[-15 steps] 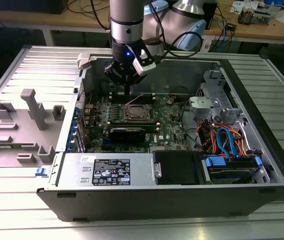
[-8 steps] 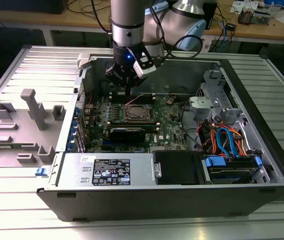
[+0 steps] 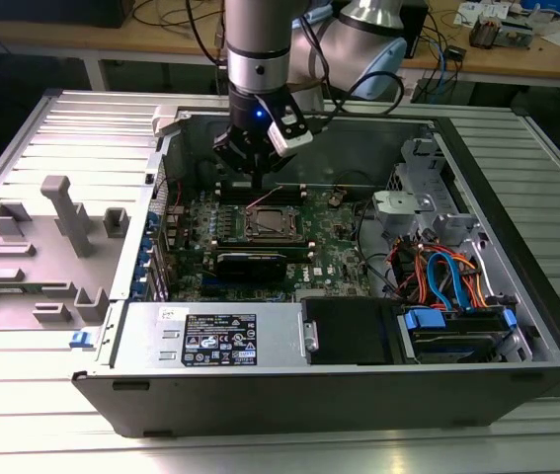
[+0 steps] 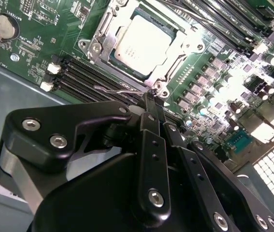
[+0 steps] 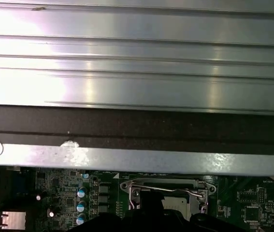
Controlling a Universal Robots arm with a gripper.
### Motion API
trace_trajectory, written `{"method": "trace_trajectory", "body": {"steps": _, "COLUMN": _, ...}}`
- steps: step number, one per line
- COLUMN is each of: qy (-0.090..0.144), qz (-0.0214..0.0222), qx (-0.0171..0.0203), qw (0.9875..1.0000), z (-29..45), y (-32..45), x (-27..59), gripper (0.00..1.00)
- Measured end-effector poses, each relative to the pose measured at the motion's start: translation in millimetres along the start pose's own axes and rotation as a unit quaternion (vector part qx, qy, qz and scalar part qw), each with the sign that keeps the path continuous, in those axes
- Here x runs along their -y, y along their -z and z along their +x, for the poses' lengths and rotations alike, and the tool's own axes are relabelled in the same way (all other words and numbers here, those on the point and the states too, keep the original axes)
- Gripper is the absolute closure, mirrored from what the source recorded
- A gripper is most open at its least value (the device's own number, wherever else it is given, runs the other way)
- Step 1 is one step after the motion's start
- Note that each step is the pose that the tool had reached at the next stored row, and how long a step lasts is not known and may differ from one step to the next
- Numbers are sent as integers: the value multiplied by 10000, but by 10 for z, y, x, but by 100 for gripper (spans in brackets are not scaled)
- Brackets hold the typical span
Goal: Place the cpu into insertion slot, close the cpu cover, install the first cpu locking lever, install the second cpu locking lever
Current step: 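Install the first cpu locking lever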
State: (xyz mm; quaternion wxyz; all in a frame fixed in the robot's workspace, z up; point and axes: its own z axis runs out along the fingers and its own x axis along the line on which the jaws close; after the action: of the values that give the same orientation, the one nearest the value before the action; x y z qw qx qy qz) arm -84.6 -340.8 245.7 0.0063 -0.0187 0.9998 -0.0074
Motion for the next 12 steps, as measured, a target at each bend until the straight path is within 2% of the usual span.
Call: {"method": "trace_trajectory", "body": {"steps": 12, "qy": -94, "qz": 0, "qx": 0, "qw": 10000, "z": -50, "y": -32, "x": 26, "gripper": 89}}
